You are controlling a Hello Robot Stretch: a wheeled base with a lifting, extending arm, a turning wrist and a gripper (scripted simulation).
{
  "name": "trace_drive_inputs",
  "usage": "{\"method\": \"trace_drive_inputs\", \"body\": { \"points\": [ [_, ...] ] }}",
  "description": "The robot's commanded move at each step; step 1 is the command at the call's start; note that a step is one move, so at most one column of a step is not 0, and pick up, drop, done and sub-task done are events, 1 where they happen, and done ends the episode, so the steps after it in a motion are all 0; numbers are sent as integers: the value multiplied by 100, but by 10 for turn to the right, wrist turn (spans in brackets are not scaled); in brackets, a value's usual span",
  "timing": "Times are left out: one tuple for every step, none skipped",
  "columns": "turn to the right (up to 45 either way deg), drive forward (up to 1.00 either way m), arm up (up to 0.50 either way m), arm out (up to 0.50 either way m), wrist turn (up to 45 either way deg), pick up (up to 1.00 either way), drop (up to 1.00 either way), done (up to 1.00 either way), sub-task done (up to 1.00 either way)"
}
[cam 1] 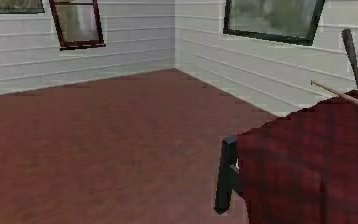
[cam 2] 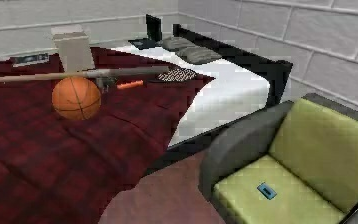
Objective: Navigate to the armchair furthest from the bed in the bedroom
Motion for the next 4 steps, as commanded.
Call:
{"method": "trace_drive_inputs", "body": {
  "points": [
    [-450,0,0,0,0,0,0,0,0],
    [-450,0,0,0,0,0,0,0,0],
    [-270,0,0,0,0,0,0,0,0],
    [0,100,0,0,0,0,0,0,0]
  ]
}}
